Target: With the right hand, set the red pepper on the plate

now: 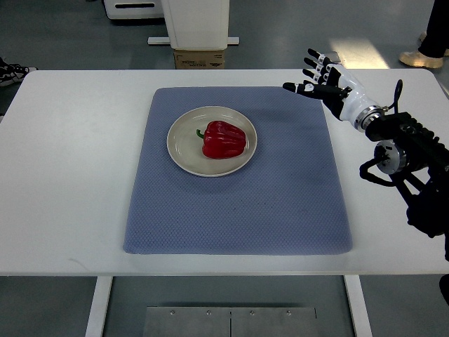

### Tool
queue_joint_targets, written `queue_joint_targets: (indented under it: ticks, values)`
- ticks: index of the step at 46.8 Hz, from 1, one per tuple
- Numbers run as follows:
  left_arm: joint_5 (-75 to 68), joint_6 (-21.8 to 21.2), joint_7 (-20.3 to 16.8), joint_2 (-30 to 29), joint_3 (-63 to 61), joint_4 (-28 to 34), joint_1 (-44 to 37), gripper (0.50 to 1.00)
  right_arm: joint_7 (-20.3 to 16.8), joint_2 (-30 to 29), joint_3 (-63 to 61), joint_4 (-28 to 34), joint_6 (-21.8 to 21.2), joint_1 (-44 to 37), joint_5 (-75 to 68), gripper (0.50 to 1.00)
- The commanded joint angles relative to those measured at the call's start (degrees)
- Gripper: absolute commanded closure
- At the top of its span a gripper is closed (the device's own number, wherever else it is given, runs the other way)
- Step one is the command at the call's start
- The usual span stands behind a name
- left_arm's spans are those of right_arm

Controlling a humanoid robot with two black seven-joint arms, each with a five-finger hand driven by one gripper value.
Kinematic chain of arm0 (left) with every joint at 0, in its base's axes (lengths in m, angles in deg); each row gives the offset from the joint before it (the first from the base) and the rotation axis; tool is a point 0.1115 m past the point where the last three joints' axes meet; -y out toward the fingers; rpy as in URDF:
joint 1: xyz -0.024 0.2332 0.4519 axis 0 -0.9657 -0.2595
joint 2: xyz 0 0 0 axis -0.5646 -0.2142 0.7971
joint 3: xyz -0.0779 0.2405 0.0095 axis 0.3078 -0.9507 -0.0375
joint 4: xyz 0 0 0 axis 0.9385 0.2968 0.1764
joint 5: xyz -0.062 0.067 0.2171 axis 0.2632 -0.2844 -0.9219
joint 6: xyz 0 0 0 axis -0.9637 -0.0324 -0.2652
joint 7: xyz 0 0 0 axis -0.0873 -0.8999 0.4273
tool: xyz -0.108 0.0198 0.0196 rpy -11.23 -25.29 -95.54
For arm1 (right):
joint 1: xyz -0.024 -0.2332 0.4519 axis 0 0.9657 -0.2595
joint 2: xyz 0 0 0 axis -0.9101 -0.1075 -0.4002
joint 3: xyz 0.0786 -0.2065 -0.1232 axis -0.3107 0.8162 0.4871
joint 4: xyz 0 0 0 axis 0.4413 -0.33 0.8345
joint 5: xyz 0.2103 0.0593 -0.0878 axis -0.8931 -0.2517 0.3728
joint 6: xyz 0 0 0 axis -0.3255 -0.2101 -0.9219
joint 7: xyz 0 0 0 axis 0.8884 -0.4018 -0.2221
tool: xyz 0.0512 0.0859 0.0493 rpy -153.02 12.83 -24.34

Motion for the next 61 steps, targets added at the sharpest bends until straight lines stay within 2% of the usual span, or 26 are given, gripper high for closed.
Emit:
queue_joint_targets:
  ticks: [1,14,34,39,50,61]
  values:
    - [0.00,-0.01,0.01,0.00,0.00,0.00,0.00,0.500,-0.61,-0.20,-3.56,0.07,-0.02,1.30,0.00,0.502]
    - [0.00,-0.01,0.01,0.00,0.00,0.00,0.00,0.500,-1.40,-4.50,-16.48,0.07,-0.02,6.67,0.00,0.500]
    - [0.08,-0.01,0.01,0.00,0.00,0.00,0.00,0.500,0.00,-8.90,-23.87,0.33,0.07,11.24,0.09,0.500]
    - [0.00,-0.01,0.01,0.00,0.00,0.00,0.00,0.500,1.93,-8.90,-23.78,0.24,0.68,11.50,0.09,0.500]
    - [0.08,-0.01,0.01,0.00,0.00,0.00,0.00,0.500,9.40,-9.78,-23.78,0.07,0.68,13.17,0.09,0.500]
    - [0.00,-0.01,0.01,0.00,0.00,0.00,0.00,0.500,10.02,-9.78,-23.52,-0.02,0.68,13.70,0.09,0.500]
